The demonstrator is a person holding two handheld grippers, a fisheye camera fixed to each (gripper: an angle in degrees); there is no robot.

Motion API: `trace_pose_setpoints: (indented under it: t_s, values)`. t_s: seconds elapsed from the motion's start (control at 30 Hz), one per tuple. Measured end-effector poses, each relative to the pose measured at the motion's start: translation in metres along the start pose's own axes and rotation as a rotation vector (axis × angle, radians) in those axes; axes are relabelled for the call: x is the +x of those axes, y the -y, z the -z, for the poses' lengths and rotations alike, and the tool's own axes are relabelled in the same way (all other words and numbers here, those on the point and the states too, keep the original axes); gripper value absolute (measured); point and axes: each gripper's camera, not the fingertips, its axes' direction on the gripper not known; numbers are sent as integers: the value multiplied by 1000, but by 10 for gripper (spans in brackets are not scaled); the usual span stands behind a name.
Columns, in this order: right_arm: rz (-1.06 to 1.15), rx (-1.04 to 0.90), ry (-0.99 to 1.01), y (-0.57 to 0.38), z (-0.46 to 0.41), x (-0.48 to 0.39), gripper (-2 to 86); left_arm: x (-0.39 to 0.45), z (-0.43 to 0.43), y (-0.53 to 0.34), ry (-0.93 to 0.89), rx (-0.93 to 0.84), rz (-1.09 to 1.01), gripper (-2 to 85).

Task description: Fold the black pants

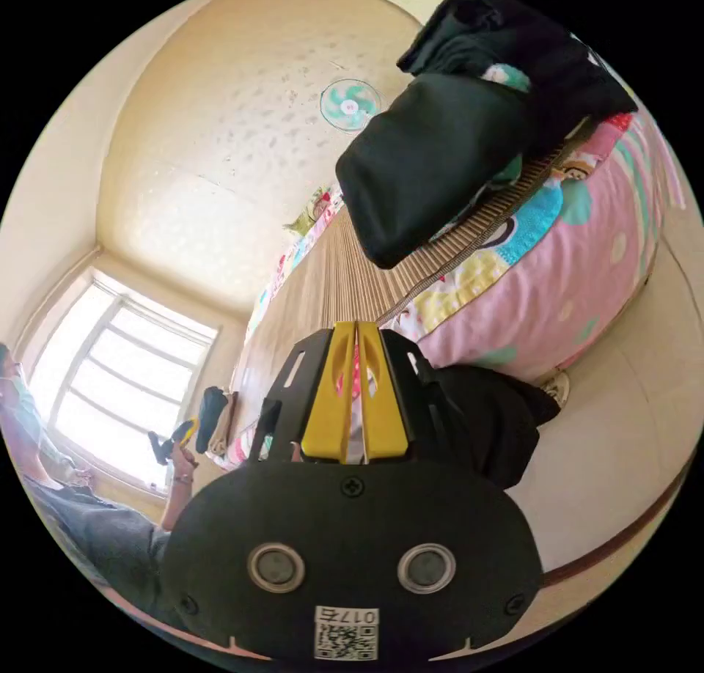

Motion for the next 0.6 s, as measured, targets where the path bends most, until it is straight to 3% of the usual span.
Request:
trace_pose_setpoints:
  t_s: [0.07, 0.13, 0.2, 0.3, 0.47, 0.53, 0.6]
  values:
    - [74, -78, -195, 0, -20, -34, 5, -36, 19, 32, 113, 127, 36, 135]
    - [34, -95, -233, -3, -32, -40, 4, -72, 14, 70, 183, 98, 68, 144]
    - [10, -95, -145, -10, -41, -40, 3, -128, -17, 109, 277, -57, 193, 158]
    - [-42, -111, -18, -27, -60, -38, 2, -176, -37, 115, 361, -121, 297, 127]
    - [123, -98, 163, -68, -88, -68, 2, -164, -43, 120, 395, -180, 223, 79]
    - [194, -127, 192, -78, -100, -78, 3, -162, -38, 123, 316, -187, 221, 10]
    - [252, -157, 255, -86, -111, -87, 3, -175, -19, 119, 112, -118, 352, -4]
